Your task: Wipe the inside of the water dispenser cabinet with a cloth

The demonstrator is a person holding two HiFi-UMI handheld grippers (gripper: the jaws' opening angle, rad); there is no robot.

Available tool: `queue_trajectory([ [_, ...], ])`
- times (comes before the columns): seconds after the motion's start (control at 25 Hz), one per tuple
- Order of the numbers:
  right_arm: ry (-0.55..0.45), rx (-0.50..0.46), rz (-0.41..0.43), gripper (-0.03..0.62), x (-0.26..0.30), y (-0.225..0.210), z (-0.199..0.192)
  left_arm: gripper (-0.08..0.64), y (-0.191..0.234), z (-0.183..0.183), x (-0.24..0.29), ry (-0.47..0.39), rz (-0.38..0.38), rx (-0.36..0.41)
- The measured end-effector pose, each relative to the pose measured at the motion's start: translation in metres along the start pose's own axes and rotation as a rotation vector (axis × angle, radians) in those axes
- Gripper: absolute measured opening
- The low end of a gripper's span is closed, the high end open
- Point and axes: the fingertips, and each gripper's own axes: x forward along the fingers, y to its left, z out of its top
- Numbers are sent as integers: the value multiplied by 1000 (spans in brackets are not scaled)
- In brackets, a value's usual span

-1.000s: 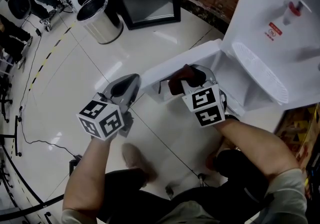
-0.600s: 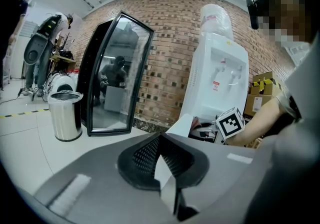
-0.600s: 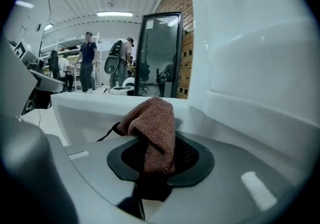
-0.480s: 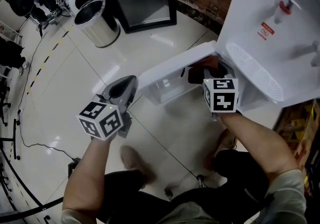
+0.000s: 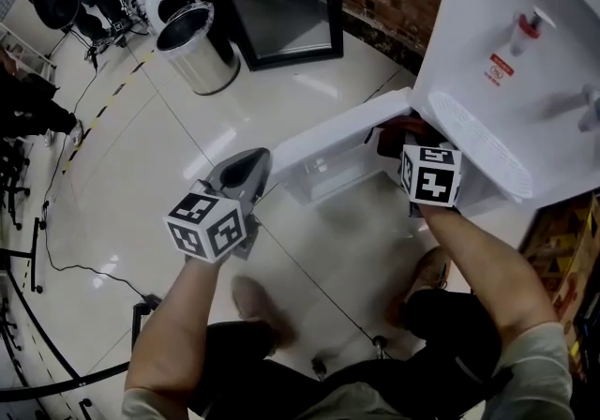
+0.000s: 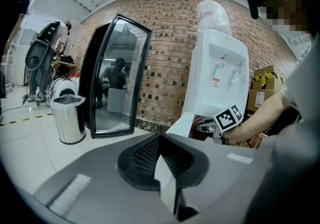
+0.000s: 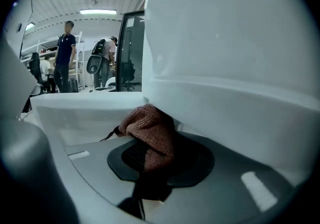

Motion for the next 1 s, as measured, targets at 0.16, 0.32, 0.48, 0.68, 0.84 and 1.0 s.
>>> queue_trajectory([
  [0.16, -2, -36, 42, 112, -10, 11, 2, 10, 1, 2, 2, -2, -6, 5],
  [0.32, -51, -151, 257, 114, -42, 81, -2, 10, 2, 2, 1, 1, -6, 9],
  [0.48, -91, -287, 545, 115, -84, 172, -13, 10, 2, 3, 2, 2, -1, 10],
  [0.68, -47, -393, 727, 115, -98, 242, -41, 11, 2, 2, 2, 4, 1, 17],
  [0.84, -22, -445, 774, 115, -83, 269, -55, 11, 4, 3, 2, 2, -3, 20],
  [1.0, 4, -462, 788, 115, -62, 279, -62, 11, 9, 6, 4, -9, -11, 4],
])
